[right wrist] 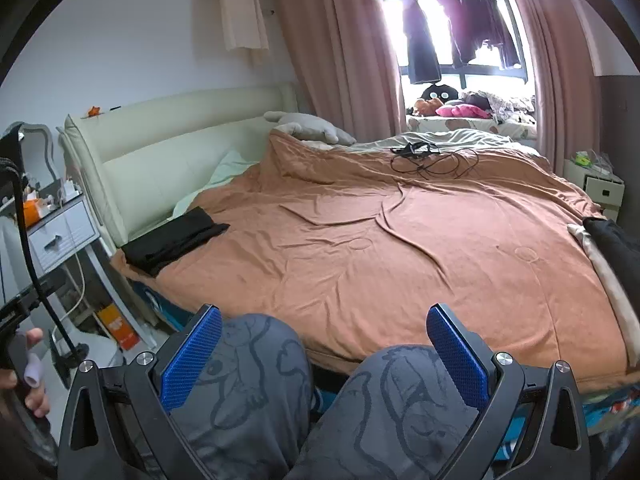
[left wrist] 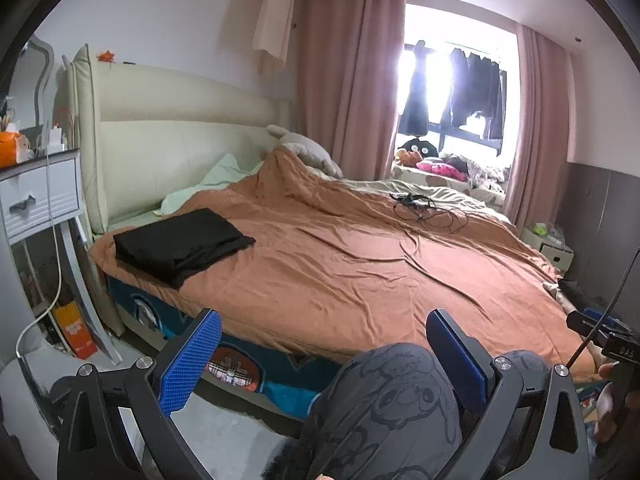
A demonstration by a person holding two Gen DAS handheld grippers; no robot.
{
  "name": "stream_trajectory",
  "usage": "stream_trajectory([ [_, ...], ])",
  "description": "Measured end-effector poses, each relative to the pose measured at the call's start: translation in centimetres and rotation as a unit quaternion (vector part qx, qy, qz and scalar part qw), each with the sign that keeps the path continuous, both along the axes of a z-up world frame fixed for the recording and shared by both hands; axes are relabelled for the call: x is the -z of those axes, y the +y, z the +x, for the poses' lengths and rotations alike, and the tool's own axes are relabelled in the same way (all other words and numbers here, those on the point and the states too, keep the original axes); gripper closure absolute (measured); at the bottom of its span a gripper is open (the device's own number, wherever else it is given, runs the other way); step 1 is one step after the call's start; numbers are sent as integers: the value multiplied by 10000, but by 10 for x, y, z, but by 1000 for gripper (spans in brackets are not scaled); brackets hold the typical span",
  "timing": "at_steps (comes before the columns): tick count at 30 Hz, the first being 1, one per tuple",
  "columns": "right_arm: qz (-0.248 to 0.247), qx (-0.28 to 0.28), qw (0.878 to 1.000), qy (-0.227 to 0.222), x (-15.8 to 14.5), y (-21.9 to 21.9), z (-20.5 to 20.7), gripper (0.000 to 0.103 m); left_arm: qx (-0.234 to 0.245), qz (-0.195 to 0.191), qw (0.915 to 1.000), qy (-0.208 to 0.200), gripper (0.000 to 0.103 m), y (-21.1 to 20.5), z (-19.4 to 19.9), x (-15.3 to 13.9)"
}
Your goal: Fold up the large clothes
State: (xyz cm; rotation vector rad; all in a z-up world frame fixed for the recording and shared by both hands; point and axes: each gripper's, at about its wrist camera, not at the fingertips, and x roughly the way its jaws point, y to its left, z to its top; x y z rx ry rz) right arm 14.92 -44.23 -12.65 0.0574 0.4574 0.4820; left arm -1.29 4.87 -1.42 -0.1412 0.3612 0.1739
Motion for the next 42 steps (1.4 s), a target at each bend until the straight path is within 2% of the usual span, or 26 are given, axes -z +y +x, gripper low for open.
stream_trajectory([
  [42, 107, 24, 9999, 45, 1, -11, -8, 0, -31, -54, 10000, 10, 1, -1, -8, -2],
])
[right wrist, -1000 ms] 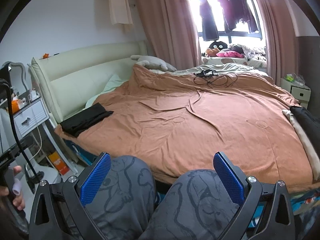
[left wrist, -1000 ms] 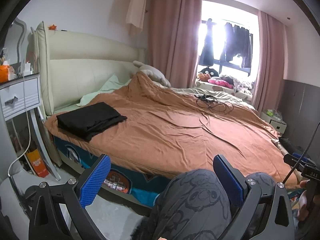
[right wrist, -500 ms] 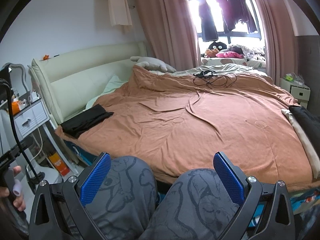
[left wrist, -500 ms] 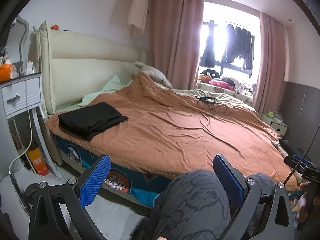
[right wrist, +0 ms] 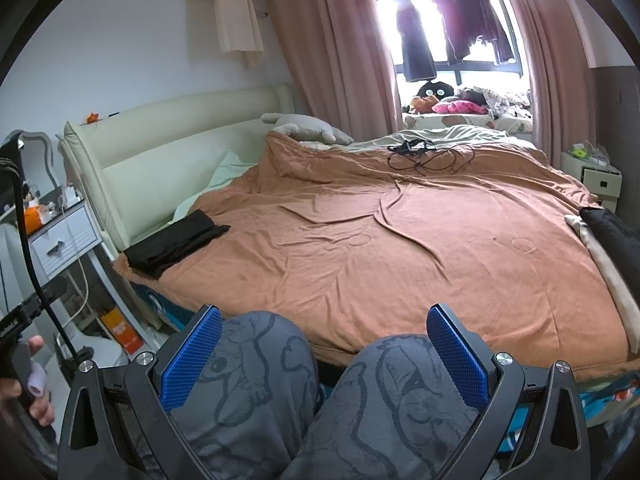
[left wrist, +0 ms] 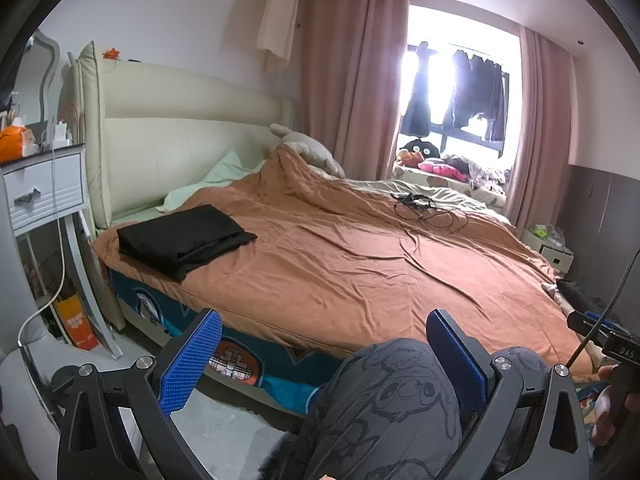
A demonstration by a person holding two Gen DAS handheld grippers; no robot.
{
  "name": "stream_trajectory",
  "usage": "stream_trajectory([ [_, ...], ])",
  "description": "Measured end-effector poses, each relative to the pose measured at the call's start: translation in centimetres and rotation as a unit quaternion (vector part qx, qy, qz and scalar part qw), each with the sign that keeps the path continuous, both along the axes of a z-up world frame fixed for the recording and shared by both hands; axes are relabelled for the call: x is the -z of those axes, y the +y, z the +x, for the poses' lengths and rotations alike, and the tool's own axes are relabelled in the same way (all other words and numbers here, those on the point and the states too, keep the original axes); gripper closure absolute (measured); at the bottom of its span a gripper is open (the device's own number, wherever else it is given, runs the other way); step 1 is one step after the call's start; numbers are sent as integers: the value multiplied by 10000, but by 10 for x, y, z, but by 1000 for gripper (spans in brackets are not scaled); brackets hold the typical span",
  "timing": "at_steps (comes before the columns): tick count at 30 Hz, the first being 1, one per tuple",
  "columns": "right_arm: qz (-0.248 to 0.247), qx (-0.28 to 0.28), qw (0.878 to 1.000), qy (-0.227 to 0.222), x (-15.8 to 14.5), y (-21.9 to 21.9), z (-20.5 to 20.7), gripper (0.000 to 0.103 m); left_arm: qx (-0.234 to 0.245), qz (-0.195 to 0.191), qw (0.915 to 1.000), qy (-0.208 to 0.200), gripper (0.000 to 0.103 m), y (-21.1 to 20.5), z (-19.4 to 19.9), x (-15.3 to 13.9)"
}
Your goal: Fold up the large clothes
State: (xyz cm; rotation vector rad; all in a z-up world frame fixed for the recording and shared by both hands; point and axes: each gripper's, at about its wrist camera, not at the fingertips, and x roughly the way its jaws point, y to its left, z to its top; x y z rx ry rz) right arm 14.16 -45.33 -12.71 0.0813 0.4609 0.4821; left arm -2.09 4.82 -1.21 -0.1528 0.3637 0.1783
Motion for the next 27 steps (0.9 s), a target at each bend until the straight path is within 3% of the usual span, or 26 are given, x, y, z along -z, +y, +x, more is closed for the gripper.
stream_trajectory([
  [27, -42, 18, 10000, 34, 1, 3, -1, 1, -186, 62, 9998, 4, 1, 3, -9, 0],
])
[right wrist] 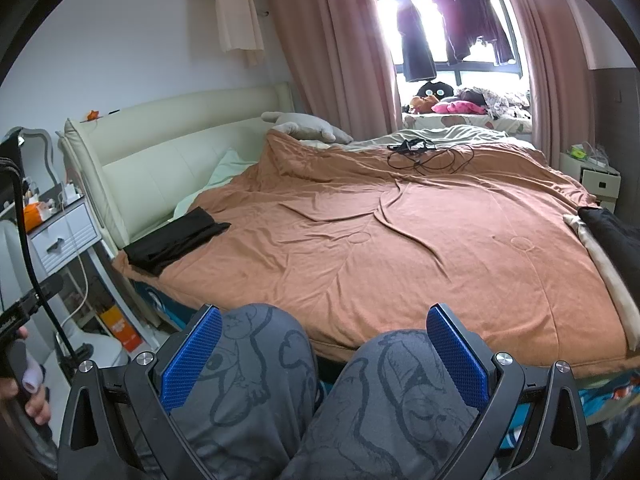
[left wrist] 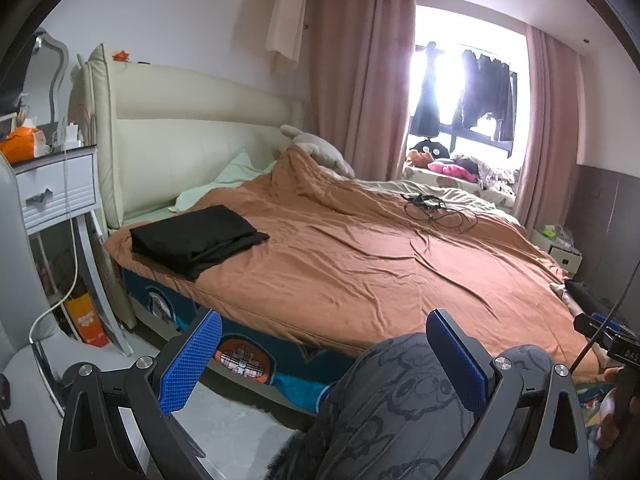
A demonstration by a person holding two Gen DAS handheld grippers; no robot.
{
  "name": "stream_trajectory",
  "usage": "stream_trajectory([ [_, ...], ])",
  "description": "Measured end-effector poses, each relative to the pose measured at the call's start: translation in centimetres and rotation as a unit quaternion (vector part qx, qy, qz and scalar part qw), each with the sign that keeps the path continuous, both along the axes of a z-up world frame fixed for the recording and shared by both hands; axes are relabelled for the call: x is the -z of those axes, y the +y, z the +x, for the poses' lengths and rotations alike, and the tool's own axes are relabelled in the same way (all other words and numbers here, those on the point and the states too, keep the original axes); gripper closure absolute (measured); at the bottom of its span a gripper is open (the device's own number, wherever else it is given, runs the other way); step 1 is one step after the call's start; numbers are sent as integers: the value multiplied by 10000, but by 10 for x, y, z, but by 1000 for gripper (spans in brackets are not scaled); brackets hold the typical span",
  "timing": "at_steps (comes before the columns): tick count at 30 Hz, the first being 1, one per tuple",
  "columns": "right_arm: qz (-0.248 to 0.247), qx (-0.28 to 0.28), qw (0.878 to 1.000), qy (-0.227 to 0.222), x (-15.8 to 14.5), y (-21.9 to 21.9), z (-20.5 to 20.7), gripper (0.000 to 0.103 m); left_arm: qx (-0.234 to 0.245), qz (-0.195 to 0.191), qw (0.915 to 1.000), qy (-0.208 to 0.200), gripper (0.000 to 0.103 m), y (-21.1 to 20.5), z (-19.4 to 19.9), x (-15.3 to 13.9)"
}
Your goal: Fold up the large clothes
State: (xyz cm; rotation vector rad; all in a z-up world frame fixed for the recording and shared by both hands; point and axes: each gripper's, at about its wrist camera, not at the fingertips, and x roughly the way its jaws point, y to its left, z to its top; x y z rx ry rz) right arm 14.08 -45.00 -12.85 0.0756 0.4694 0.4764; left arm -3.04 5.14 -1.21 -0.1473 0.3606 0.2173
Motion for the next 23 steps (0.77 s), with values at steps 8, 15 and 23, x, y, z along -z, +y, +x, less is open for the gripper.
stream_trajectory([
  [8, 5, 0, 10000, -3, 0, -1, 0, 0, 13, 11, 10000, -25, 1, -2, -4, 0],
  [15, 11, 20, 10000, 15, -1, 1, 0, 0, 15, 24, 10000, -72, 1, -3, -6, -1],
  [23, 11, 90, 9999, 72, -1, 5, -4, 0, 28, 86, 9999, -115, 1, -6, -8, -2],
])
